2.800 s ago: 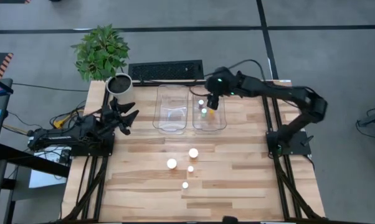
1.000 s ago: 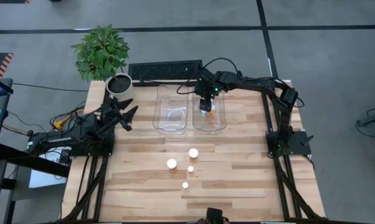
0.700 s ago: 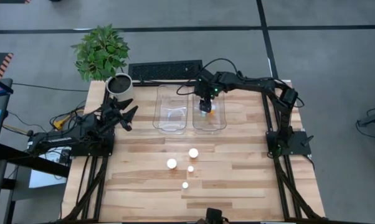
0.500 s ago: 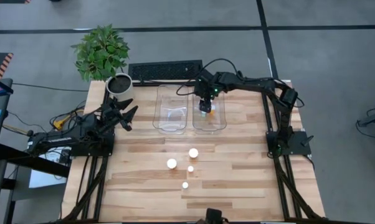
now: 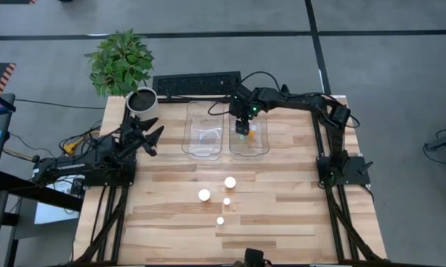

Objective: Pick and place medicine bottles into bin by pill shape (circle, oval)
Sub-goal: Put the blue capsule bottle into the left transparent bin

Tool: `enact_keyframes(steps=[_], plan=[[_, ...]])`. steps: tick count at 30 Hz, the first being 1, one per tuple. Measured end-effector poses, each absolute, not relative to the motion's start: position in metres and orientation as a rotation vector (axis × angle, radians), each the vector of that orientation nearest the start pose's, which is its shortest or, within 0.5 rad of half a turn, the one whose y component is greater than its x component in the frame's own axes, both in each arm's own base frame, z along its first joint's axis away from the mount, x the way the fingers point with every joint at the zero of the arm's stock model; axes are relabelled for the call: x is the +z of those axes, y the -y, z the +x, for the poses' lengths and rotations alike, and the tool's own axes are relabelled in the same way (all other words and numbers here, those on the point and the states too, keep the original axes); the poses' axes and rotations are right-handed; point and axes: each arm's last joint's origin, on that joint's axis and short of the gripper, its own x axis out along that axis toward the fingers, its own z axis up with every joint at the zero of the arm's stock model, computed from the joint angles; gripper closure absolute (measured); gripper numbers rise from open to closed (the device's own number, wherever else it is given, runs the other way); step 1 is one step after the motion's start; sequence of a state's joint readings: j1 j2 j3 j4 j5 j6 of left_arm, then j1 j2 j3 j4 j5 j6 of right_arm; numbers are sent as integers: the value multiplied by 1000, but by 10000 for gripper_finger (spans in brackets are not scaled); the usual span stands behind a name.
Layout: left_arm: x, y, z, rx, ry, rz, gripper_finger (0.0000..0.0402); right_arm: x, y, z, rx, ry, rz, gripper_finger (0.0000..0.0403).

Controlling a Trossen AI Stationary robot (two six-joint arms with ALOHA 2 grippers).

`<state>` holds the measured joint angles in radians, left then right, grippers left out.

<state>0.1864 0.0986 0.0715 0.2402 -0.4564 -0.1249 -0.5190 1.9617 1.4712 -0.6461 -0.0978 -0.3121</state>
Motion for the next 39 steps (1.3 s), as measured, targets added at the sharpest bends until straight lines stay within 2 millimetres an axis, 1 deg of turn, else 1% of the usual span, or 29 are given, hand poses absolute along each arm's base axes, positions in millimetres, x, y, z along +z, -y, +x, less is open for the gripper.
enact_keyframes(steps=[3, 11, 23, 39], plan=[[203, -30, 91, 624, 262, -151, 161, 195, 198, 352, -193, -1151, 78, 154], [203, -30, 91, 625, 264, -151, 162, 196, 199, 353, -192, -1137, 64, 159], [203, -30, 91, 625, 261, -150, 162, 196, 199, 353, -191, -1137, 63, 228], [203, -30, 91, 625, 259, -150, 162, 195, 201, 353, -191, -1137, 61, 276]])
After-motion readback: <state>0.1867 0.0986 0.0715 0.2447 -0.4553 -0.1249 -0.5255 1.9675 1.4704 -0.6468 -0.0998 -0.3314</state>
